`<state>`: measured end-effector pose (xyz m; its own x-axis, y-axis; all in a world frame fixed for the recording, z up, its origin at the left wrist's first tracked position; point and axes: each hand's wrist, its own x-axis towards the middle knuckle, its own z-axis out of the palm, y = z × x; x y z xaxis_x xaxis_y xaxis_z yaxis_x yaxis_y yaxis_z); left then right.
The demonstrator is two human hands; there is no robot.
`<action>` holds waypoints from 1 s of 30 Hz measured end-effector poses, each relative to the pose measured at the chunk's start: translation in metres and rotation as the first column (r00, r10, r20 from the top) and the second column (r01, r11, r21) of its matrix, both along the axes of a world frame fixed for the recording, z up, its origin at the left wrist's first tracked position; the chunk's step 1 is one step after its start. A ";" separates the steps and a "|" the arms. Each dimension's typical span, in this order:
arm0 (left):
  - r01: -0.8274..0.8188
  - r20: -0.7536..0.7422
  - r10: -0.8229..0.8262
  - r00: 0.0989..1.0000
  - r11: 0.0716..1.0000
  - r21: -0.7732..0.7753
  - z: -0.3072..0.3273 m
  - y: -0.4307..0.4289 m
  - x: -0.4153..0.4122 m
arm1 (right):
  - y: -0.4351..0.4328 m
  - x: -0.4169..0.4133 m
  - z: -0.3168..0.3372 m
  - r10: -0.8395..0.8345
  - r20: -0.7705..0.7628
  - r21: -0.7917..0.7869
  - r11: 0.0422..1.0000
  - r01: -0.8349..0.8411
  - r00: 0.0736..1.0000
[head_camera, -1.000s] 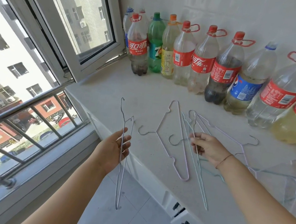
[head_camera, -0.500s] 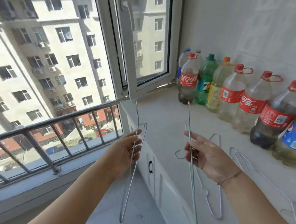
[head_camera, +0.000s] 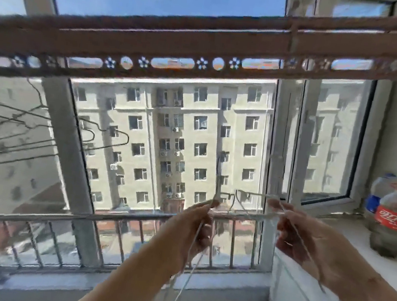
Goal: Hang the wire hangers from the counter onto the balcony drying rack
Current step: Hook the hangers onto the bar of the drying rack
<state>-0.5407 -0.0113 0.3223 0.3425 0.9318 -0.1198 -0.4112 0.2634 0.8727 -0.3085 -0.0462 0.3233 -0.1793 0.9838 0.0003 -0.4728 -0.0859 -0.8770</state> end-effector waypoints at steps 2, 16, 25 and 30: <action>-0.041 0.011 0.040 0.999 0.999 0.024 0.016 -0.007 -0.033 | 0.005 -0.035 0.018 0.040 -0.007 0.040 0.998 -0.040 0.999; -0.250 0.084 0.238 0.968 0.951 0.180 0.107 0.001 -0.192 | 0.036 -0.224 0.118 0.159 0.061 0.229 0.959 -0.169 0.985; -0.301 0.177 0.266 0.948 0.928 0.218 0.141 0.041 -0.210 | 0.097 -0.255 0.155 0.134 0.191 0.258 0.949 -0.182 0.972; -0.329 0.199 0.284 0.938 0.911 0.250 0.149 0.063 -0.219 | 0.127 -0.263 0.165 0.151 0.242 0.267 0.939 -0.215 0.958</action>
<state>-0.7597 0.0520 0.4712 0.0279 0.9818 0.1876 -0.5680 -0.1388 0.8112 -0.5719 0.0811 0.4883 -0.3836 0.8971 0.2191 -0.2706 0.1177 -0.9555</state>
